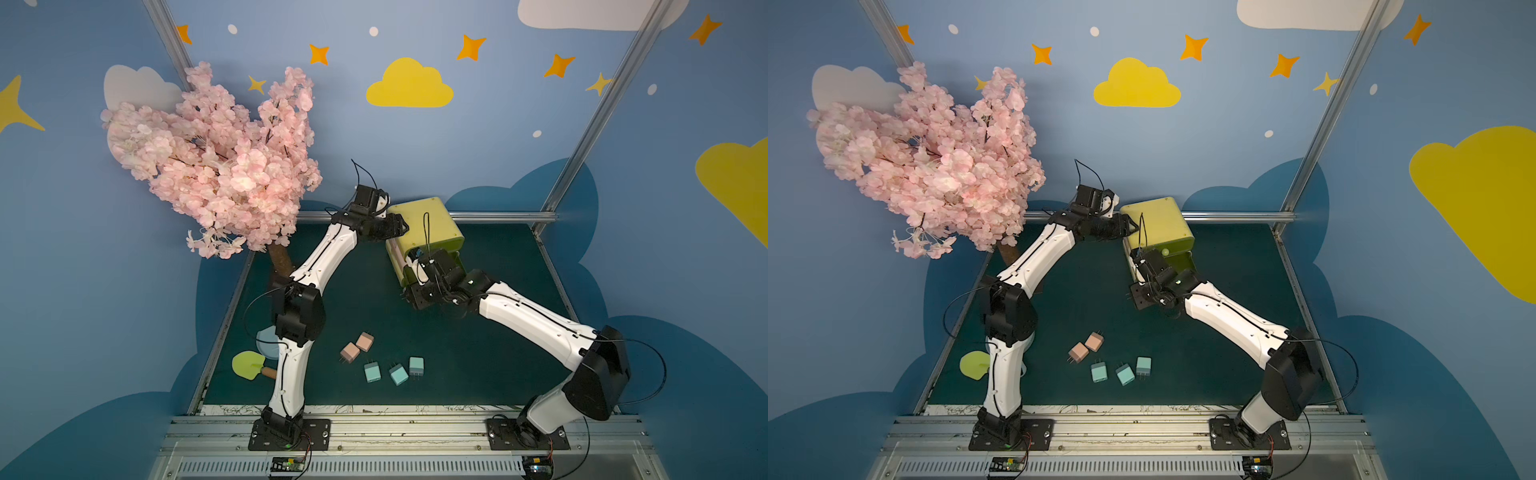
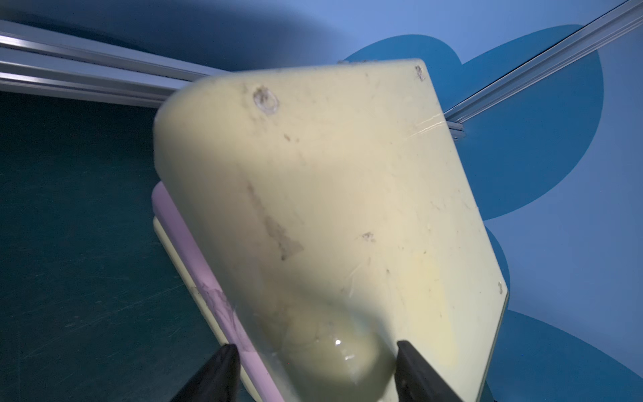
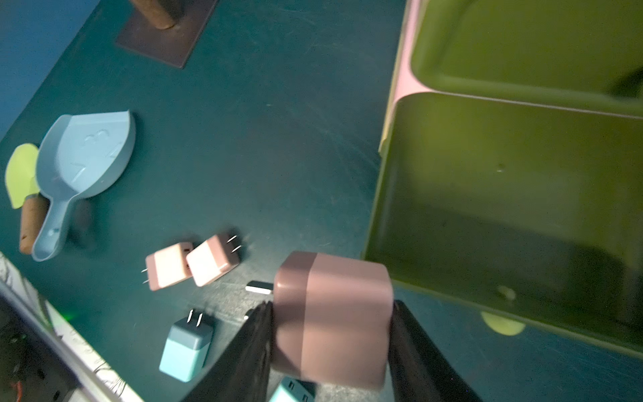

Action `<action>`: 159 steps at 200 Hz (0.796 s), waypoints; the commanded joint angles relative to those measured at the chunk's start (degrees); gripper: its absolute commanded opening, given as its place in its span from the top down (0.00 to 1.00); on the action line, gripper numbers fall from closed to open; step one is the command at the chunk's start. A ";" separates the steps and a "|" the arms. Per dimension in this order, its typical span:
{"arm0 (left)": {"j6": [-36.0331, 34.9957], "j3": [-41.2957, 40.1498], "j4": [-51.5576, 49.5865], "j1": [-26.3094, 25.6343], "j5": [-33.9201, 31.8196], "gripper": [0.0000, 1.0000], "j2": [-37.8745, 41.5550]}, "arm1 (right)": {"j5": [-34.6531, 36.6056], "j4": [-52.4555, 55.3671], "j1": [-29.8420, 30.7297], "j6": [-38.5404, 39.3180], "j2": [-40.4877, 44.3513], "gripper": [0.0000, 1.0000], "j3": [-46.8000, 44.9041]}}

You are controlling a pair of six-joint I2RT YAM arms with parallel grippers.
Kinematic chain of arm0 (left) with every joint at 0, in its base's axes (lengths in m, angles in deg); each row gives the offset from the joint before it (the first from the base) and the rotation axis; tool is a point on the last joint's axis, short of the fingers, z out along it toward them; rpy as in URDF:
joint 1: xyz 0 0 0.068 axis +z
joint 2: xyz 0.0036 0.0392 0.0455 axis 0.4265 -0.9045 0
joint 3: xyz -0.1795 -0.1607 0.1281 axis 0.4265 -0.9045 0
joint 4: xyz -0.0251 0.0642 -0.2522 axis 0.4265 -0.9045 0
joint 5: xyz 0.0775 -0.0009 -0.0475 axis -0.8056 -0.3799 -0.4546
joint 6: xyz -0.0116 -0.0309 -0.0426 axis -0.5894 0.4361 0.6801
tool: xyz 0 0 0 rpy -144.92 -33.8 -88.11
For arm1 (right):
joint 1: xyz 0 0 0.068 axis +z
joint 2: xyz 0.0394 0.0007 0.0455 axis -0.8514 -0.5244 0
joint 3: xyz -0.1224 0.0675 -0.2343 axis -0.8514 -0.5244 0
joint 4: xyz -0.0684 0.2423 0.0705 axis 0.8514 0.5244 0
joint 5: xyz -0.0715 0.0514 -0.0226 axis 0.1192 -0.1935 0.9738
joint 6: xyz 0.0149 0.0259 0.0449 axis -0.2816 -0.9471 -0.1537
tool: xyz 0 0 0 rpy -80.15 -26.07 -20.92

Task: Place the plugs into the drawer by color
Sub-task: Place the plug in the drawer.

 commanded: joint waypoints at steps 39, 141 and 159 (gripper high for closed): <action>-0.54 1.32 -1.49 -0.06 -0.55 0.28 1.20 | 1.49 -2.03 -5.59 2.06 -5.27 0.49 5.27; -0.42 1.81 -1.49 -0.06 -0.05 0.28 0.65 | 2.78 -2.00 -7.26 4.49 -11.15 0.48 6.82; -0.39 1.85 -1.58 0.00 -0.04 0.28 0.73 | 3.03 -1.91 -7.29 4.82 -12.18 0.48 7.24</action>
